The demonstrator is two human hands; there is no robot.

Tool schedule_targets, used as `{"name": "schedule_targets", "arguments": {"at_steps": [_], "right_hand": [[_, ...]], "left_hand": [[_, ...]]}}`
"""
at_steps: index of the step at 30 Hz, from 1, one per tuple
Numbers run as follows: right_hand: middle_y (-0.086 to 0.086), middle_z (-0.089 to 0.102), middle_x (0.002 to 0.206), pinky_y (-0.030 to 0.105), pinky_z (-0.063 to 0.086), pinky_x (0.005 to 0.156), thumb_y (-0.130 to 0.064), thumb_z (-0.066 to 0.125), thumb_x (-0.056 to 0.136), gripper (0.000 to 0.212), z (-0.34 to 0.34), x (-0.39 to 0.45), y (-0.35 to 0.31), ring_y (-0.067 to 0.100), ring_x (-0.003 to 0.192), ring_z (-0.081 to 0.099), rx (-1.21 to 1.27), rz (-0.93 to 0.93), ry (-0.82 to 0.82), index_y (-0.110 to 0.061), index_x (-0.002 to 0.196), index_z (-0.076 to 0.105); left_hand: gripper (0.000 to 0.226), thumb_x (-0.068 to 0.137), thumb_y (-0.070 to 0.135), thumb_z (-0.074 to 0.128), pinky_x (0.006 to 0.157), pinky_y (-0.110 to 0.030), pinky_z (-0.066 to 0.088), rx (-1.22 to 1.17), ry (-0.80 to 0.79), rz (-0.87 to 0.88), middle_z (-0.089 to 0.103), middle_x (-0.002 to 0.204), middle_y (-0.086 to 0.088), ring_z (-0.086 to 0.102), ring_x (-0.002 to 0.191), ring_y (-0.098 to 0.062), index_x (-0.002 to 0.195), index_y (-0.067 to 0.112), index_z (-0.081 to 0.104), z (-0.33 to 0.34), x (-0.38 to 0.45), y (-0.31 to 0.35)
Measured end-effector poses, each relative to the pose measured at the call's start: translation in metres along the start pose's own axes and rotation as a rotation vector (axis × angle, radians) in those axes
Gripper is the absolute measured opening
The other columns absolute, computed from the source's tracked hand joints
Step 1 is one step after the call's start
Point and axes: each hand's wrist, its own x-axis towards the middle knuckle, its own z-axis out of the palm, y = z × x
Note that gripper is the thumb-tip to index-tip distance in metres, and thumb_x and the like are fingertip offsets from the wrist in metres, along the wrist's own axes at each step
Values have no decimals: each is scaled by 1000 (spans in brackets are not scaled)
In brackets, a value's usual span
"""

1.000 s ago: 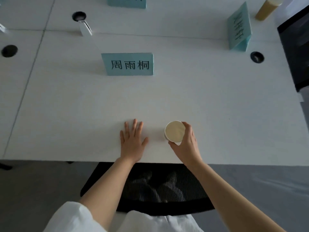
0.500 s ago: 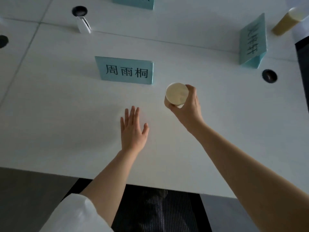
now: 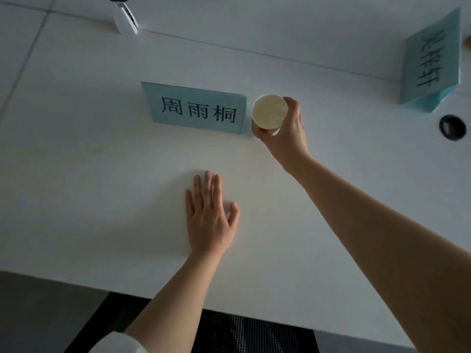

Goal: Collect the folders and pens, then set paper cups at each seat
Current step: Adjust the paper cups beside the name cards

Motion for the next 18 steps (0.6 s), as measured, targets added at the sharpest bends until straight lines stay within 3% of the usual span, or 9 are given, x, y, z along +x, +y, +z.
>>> {"name": "schedule_targets", "arguments": {"at_steps": [4,10,15,18], "right_hand": [[10,46,134,29,37,89,-26,75,76,77,3,5,0,26,117,46,1,13,-17,-13,138,31],[8,38,145,36,33,106,-26,76,77,95,-5,-13,5,25,131,39,-20,94,-105,-14,148,14],[9,45,140,32,34,103,-26,59,91,59,-32,-88,34,22,128,44,-99,175,-134,-11,141,31],[8,51,134,30,34,101,-20,57,91,52,-53,-137,62,23,124,47,-118,227,-125,-10,138,37]], "left_hand": [[69,89,40,45,119,-50,16,-11,27,3,27,159,-10,19,148,-32,150,10,32,0,2,-1],[70,88,42,43,120,-49,14,-54,62,22,28,159,-10,21,147,-33,149,10,34,4,2,-6],[69,90,42,40,117,-51,17,-55,25,37,30,157,-13,24,145,-37,148,8,34,4,1,-8],[65,88,36,38,115,-54,20,-88,-23,-11,32,155,-18,26,144,-40,145,4,39,1,1,-3]]}}
